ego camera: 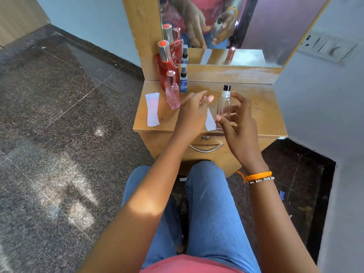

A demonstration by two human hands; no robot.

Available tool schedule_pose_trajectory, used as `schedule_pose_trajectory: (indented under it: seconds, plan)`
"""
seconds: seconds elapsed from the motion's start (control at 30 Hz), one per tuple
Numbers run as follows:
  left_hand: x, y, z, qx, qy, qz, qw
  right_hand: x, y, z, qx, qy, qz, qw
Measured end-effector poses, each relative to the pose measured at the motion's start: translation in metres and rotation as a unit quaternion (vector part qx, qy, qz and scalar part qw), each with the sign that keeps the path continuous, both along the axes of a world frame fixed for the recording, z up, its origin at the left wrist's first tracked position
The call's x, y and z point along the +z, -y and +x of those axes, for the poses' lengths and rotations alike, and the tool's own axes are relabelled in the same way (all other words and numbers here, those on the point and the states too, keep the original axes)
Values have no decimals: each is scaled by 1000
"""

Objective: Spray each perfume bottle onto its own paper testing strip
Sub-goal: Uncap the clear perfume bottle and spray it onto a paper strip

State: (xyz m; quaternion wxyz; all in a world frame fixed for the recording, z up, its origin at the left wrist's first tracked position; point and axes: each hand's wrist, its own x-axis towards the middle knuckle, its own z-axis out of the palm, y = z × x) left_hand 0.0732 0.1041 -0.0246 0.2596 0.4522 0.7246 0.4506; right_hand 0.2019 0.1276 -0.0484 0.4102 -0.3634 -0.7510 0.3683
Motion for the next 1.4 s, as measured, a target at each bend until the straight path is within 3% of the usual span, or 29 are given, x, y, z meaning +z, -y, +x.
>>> schedule_pose_trajectory:
  seconds: [0.07,0.13,0.27,0.5,0.63,0.8,1.0,1.07,1.17,1.23,1.4]
  plan:
    - [-7,-9,3,29,-147,-66,986,0,-1,6,-8,-1,-4,1000]
    - [-14,-18,8,48,-238,-135,961,1,-1,10,-10,-4,-12,1000]
    - [-20,-30,13,65,-286,-179,939,4,0,13,-9,-7,-23,1000]
    - [-19,-27,11,118,-239,-93,959,11,3,13,26,-60,-100,993]
    - [-9,-10,5,102,-123,-43,986,15,6,13,81,-151,-188,967]
    - [5,13,1,59,-40,-3,997,19,10,10,145,-260,-305,905]
    - [9,26,-4,32,31,-38,998,21,18,6,208,-368,-405,811]
    - [10,30,-6,43,77,-38,995,23,22,5,195,-342,-381,837]
    - [11,33,-10,65,97,-29,993,25,24,4,123,-235,-259,929]
    - [10,34,-12,65,109,-18,992,25,23,4,85,-153,-183,967]
    - [7,38,-12,39,151,-8,988,22,23,5,27,24,-30,999]
